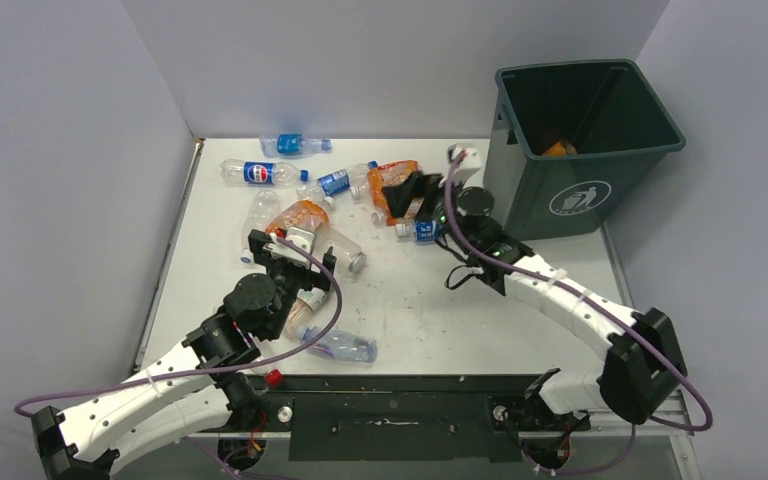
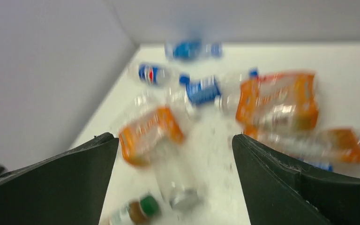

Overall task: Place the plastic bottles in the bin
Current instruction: Pick up the plastic bottle at the center of the board.

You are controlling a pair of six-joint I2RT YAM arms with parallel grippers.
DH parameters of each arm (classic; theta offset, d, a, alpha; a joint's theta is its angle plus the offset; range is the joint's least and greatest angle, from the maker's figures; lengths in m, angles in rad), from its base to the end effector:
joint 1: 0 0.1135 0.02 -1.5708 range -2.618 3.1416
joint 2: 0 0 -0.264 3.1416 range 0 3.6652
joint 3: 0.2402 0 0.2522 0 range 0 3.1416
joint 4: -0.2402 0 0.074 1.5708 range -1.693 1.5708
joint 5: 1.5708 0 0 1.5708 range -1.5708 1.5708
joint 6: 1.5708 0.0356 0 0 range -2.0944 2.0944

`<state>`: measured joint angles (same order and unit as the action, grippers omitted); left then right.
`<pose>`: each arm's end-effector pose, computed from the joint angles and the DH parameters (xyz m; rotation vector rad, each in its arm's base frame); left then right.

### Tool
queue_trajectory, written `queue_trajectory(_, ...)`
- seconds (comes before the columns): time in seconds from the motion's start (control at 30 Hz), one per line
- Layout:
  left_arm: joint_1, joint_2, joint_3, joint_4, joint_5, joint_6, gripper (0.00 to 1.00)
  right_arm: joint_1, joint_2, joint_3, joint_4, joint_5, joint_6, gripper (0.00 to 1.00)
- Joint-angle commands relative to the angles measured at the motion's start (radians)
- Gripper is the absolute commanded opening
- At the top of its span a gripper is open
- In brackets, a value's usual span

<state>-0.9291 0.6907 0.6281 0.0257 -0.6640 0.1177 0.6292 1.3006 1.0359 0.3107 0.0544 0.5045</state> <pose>0.1174 -0.1204 0.3225 0.3221 1.5679 -0.0966 0.2527 0.1815 0.3668 -0.0538 1.5873 0.8562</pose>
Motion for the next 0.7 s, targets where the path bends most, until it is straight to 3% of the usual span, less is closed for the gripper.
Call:
queue_trajectory(0.0, -0.012, -0.007, 0.025, 0.043, -0.031, 0.028, 0.96, 0.049, 0.093, -0.108, -0.010, -0.238, -0.011, 0.97)
queue_trajectory(0.07, -0.015, -0.013, 0.018, 0.049, -0.027, 0.035, 0.96, 0.093, 0.128, -0.142, -0.009, -0.227, -0.064, 0.96)
queue_trajectory(0.27, -0.028, -0.020, 0.001, 0.071, -0.009, 0.044, 0.96, 0.097, 0.270, -0.242, 0.215, -0.304, -0.062, 0.90)
queue_trajectory(0.67, -0.055, 0.025, 0.004, 0.068, -0.014, 0.054, 0.96, 0.100, 0.539, -0.120, 0.339, -0.359, -0.070, 0.90)
